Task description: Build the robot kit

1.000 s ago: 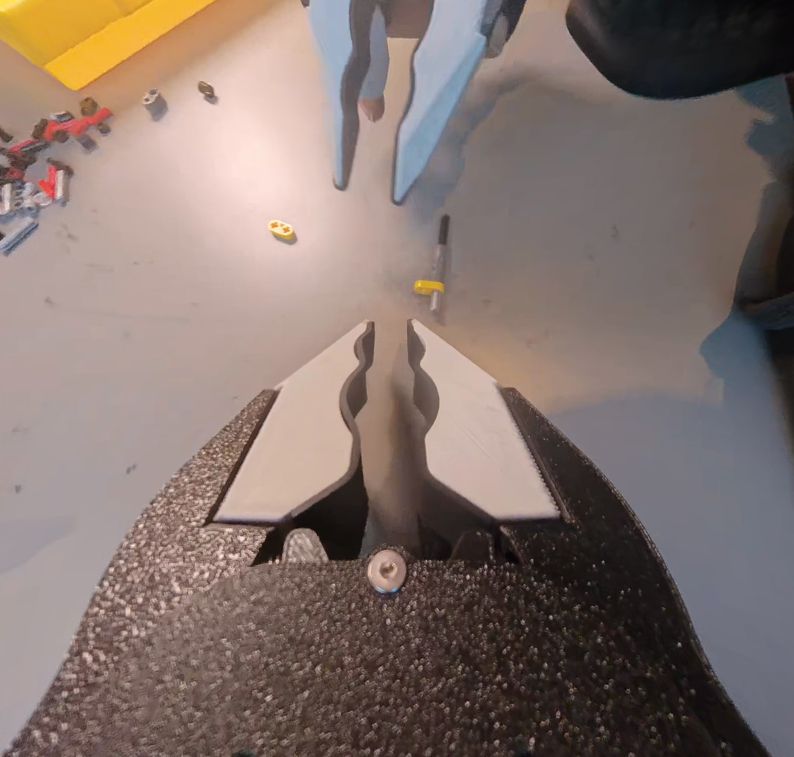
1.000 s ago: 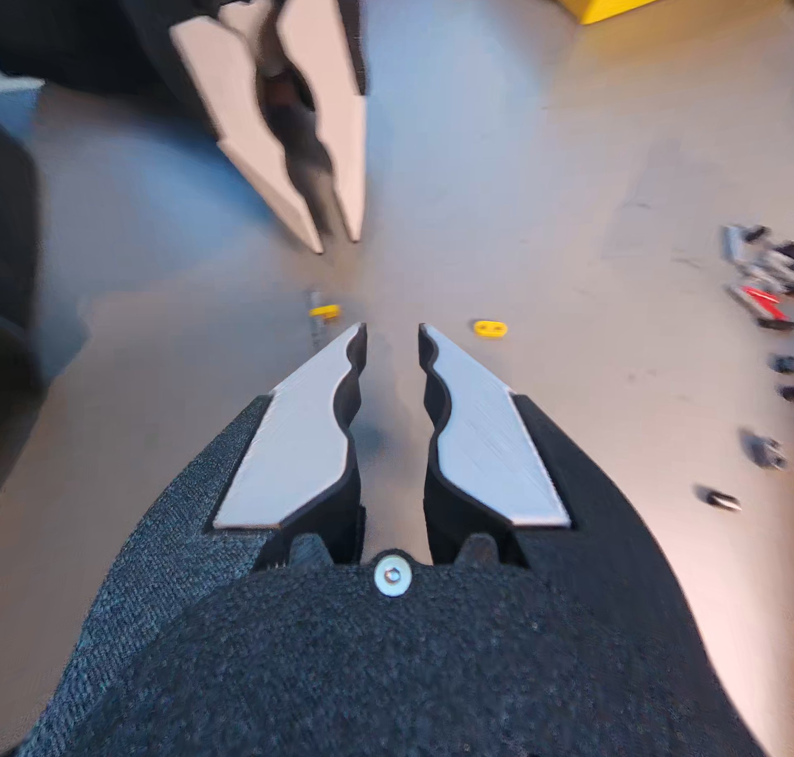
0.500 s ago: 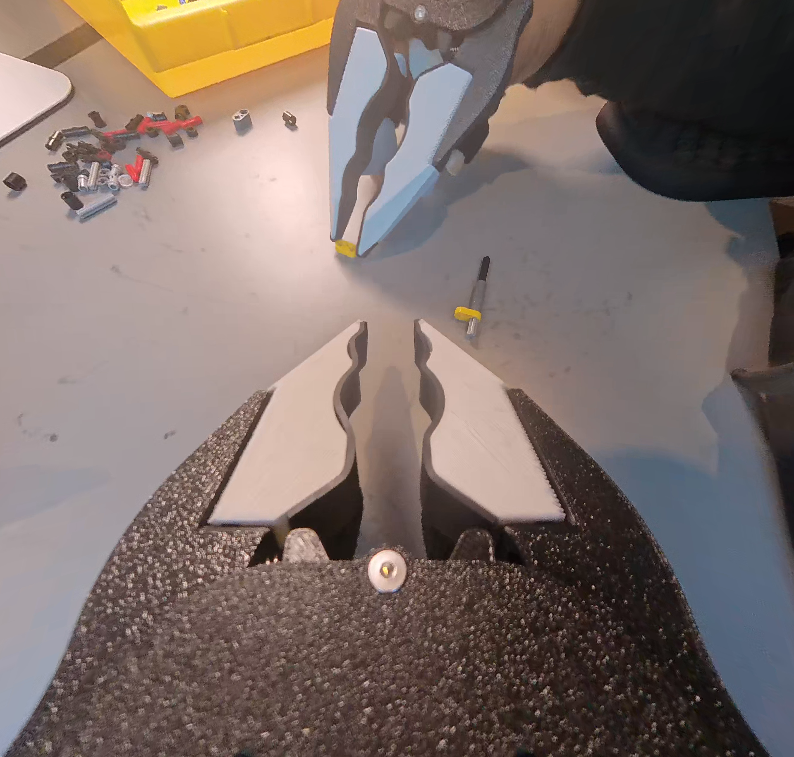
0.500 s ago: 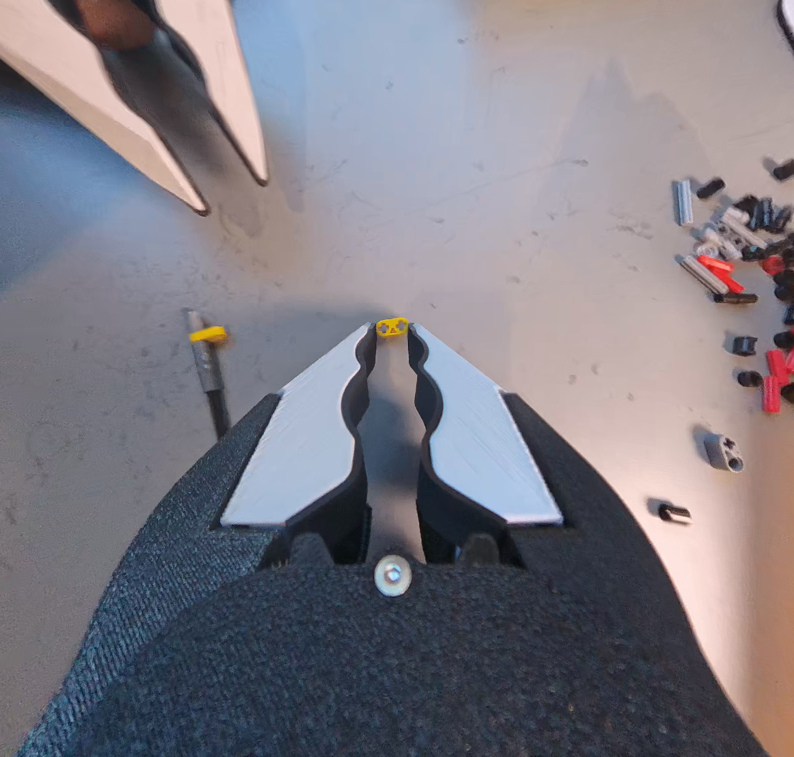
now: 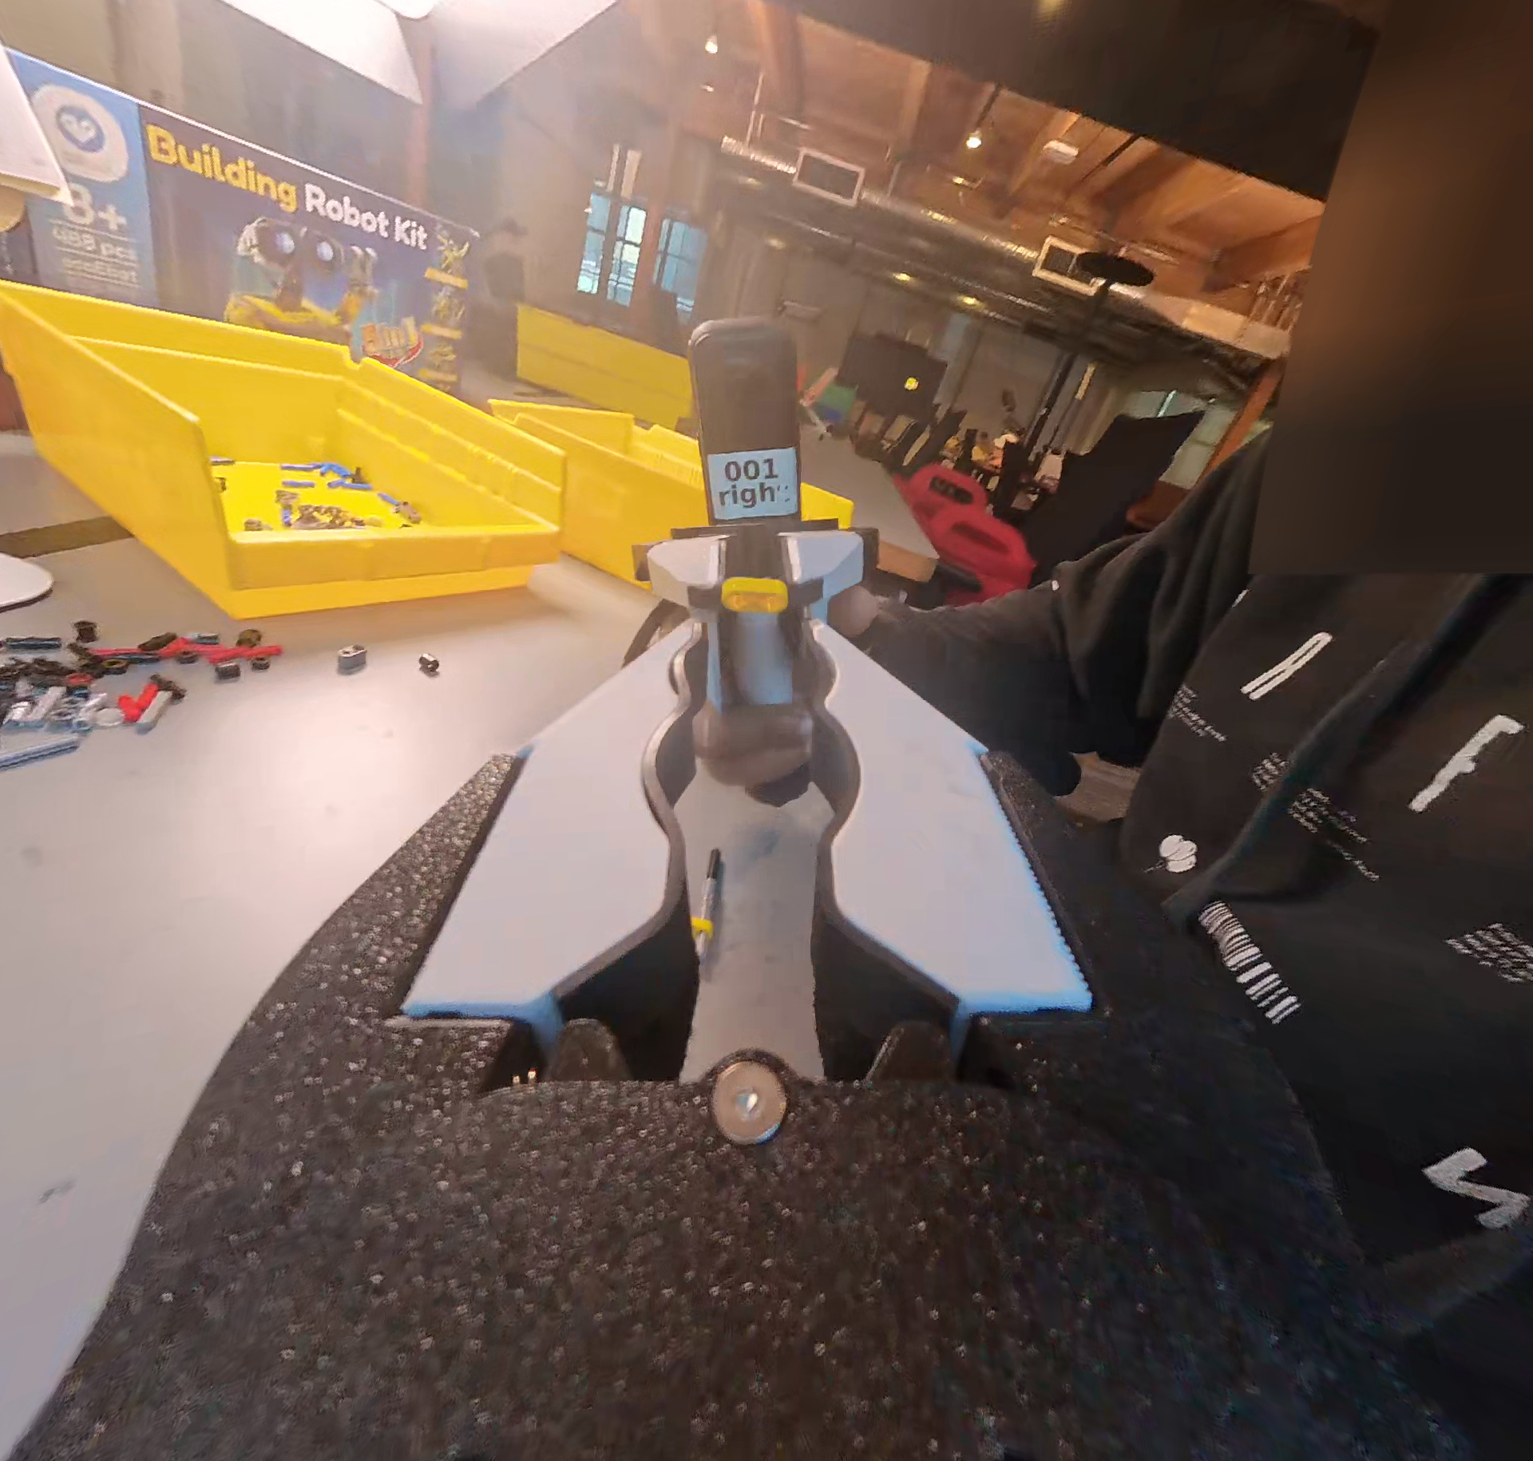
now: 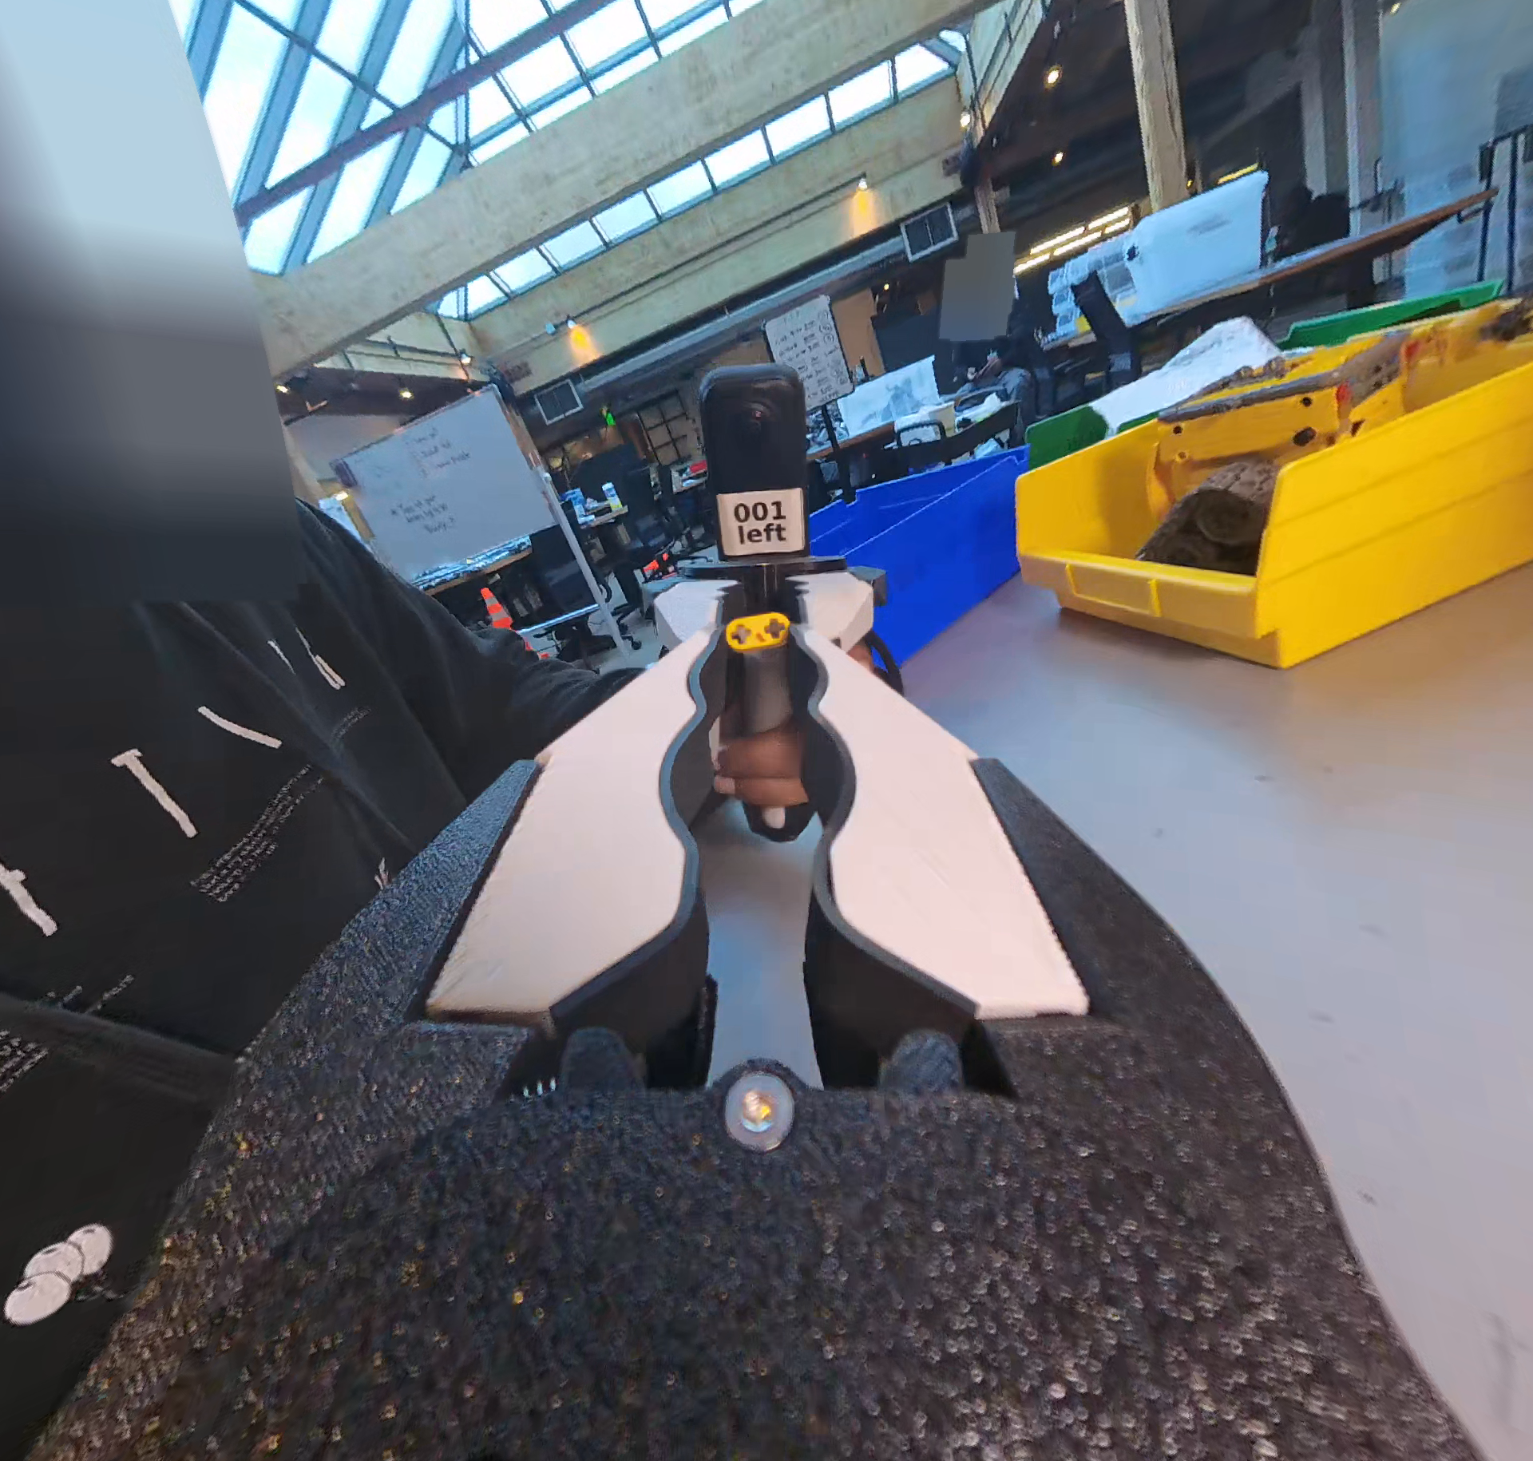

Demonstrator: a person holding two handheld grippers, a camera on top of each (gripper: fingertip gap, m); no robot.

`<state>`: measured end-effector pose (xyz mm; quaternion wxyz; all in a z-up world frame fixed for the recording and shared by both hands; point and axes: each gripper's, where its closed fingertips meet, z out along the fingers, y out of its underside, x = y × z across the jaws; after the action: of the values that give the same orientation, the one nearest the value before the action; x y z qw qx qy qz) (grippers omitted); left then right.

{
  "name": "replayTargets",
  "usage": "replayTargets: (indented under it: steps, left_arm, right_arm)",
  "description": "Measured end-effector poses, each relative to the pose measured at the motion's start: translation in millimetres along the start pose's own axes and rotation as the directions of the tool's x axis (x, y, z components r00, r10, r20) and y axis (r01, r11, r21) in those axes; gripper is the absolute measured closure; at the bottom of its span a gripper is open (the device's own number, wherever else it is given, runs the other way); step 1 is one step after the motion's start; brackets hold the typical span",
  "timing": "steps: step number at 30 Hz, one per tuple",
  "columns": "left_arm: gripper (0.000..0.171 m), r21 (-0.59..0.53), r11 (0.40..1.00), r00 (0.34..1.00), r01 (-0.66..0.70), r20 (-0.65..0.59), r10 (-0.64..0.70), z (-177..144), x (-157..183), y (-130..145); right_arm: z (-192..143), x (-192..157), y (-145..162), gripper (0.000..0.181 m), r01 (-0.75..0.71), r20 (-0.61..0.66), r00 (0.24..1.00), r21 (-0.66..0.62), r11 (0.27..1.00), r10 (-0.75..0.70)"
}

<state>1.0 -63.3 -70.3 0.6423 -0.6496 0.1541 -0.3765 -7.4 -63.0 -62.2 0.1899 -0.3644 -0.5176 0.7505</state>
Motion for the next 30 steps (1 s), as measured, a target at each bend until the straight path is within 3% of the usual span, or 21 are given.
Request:
replayTargets:
  steps: [7,16,24,30]
  left_arm:
    - [0.154,0.065,0.994,0.994,0.088,-0.071,-0.083,0.5,9.4,-9.1]
    - [0.159,0.070,0.950,0.941,0.303,-0.178,-0.287,0.4,10.3,-7.1]
    - [0.160,0.056,0.893,0.875,0.446,-0.236,-0.423,0.3,7.5,-5.7]
    - [0.165,0.060,0.907,0.897,0.416,-0.191,-0.399,-0.3,2.3,-4.2]
  right_arm:
    - [1.1,-4.8,-2.1,0.167,0.138,-0.028,0.990,0.007,0.990,-0.138]
    - [0.1,-2.2,-0.1,0.167,0.432,-0.123,0.889,-0.098,0.897,-0.441]
    - [1.8,-4.5,5.4,0.167,0.520,-0.121,0.834,-0.151,0.840,-0.538]
    - [0.8,-0.3,4.6,0.168,0.461,-0.144,0.864,-0.158,0.873,-0.483]
